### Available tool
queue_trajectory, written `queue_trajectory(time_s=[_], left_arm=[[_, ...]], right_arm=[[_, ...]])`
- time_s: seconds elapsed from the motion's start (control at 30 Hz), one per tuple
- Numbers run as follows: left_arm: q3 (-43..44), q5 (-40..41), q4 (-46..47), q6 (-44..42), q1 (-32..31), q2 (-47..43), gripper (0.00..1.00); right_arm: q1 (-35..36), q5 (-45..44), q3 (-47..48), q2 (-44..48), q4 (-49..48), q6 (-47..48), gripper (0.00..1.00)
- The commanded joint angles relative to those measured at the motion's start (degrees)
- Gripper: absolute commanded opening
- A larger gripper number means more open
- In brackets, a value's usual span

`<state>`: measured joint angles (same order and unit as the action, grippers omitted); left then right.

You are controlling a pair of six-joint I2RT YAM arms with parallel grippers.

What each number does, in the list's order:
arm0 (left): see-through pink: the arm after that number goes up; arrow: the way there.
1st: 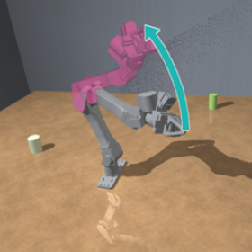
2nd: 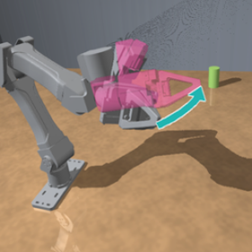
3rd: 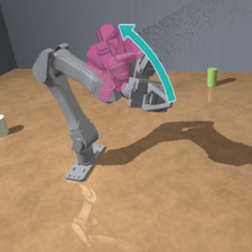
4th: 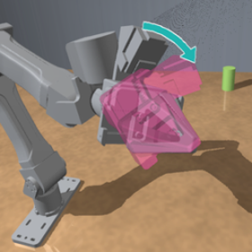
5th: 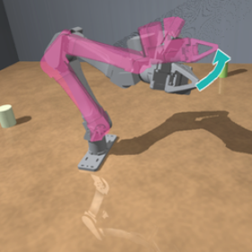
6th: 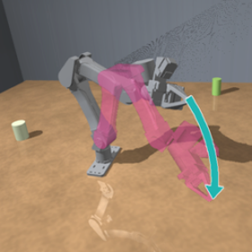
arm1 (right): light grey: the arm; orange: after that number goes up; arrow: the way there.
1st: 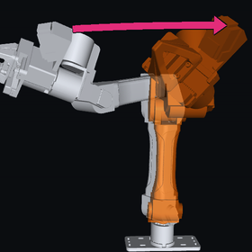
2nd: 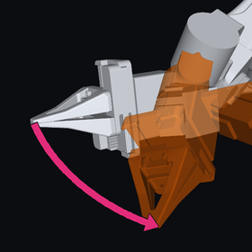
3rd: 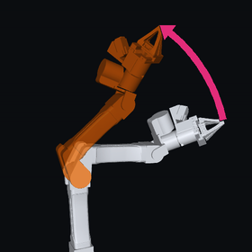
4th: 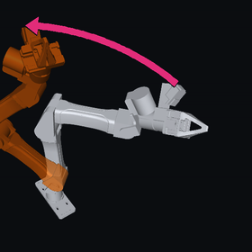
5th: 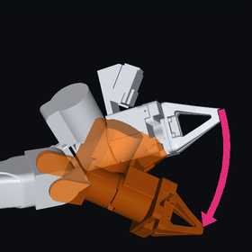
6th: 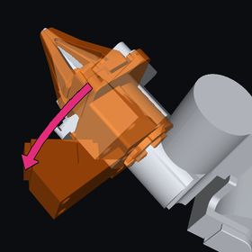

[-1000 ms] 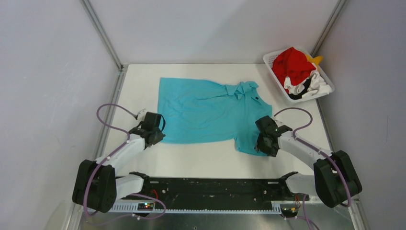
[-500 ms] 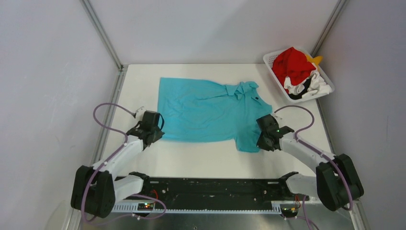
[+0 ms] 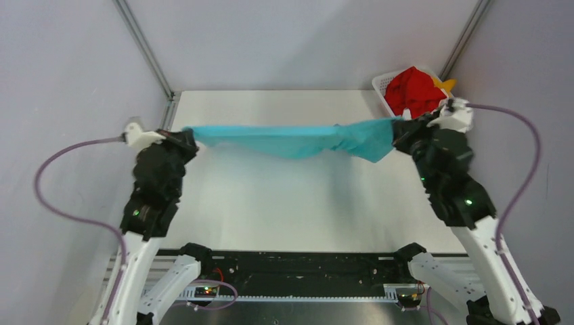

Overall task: Fold and stack the t-shirts
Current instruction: Flatten out the tshirt

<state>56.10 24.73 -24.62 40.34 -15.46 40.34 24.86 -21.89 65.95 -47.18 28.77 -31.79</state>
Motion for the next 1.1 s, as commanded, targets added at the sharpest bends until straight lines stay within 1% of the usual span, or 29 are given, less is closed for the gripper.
queue_trajectory(time_s=[0.0,0.17,0.23,0.33,0.5,0.6,0.77,0.87,0.93,0.97,1.0,1.03,1.07], left_arm=[[9.4,5.3,1.0,-3.7,0.0,-4.7,0.0],[18.4,3.5,0.6,-5.8,-0.1,-7.3,0.0],[22.3,1.3,0.1,-6.6,0.0,-7.8,0.0],[27.4,-3.3,-0.5,-6.8,0.0,-8.5,0.0],[33.4,-10.6,-2.3,-6.7,0.0,-10.2,0.0],[34.9,-13.9,-2.6,-6.8,0.0,-11.4,0.0],[35.3,-14.7,-3.1,-6.9,0.0,-11.4,0.0],[34.3,-14.6,-3.1,-7.0,0.0,-9.8,0.0],[30.9,-13.8,-3.1,-7.1,0.0,-8.6,0.0],[29.5,-13.2,-3.0,-7.1,0.0,-7.8,0.0],[26.5,-11.7,-3.0,-7.2,0.0,-7.4,0.0],[24.7,-10.8,-3.0,-7.1,0.0,-6.4,0.0],[21.0,-8.8,-2.9,-7.0,0.0,-6.0,0.0]], right_arm=[[0.2,-2.6,10.9,2.2,-1.5,8.1,0.0],[0.2,-1.3,24.0,2.0,0.8,12.2,0.0],[0.3,1.9,29.0,1.8,2.7,12.8,0.0],[0.2,4.4,36.5,1.8,6.2,13.2,0.0],[0.0,10.3,44.4,3.3,9.9,13.0,0.0],[-0.2,11.3,48.7,3.1,12.6,13.1,0.0],[-0.3,11.1,49.9,3.4,14.0,13.4,0.0],[-0.4,7.6,47.1,3.4,13.2,14.1,0.0],[-0.4,4.0,43.1,3.5,12.8,14.3,0.0],[-0.4,2.8,39.5,3.6,12.8,14.0,0.0],[-0.4,-0.5,37.5,3.7,13.0,13.5,0.0],[-0.3,-2.3,32.7,4.2,13.0,12.0,0.0],[-0.3,-5.9,29.8,4.5,12.5,11.3,0.0]])
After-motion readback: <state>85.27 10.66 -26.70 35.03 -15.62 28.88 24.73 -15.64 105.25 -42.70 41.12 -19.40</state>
